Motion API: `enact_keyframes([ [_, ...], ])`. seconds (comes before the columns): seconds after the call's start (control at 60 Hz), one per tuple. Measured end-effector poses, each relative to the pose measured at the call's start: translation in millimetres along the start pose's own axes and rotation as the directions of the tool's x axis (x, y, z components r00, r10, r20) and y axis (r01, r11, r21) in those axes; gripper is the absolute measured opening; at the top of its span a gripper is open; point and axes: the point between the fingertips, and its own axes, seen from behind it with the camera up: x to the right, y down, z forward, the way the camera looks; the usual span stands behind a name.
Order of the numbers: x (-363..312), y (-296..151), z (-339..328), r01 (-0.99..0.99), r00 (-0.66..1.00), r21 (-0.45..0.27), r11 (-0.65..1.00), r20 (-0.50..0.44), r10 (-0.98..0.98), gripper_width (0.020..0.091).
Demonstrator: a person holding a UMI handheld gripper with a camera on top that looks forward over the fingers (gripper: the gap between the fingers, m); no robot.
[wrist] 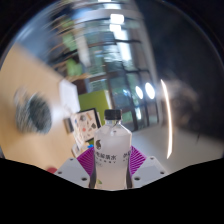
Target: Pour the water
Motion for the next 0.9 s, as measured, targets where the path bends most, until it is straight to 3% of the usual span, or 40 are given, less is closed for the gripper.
enact_keyframes([
  [0.067, 20, 22, -23, -0.426, 0.904, 0.010, 0.905, -0.036, 0.426, 0.0416],
  [0.15, 18, 55, -36, -0.832, 0.551, 0.048, 0.552, -0.038, 0.834, 0.0415],
  [0.217, -2, 73, -49, -0.967, 0.254, 0.035, 0.253, 0.018, 0.967, 0.0414],
  [0.283, -27, 95, -62, -0.993, 0.118, -0.006, 0.118, 0.024, 0.993, 0.0415],
  [0.417, -50, 127, -86, -0.989, 0.134, -0.053, 0.134, 0.013, 0.991, 0.0416],
  [0.6, -52, 135, -121, -0.981, 0.168, -0.086, 0.173, 0.067, 0.984, 0.0437],
  [0.9, -20, 180, -208, -0.977, 0.196, -0.066, 0.201, 0.075, 0.978, 0.0525],
])
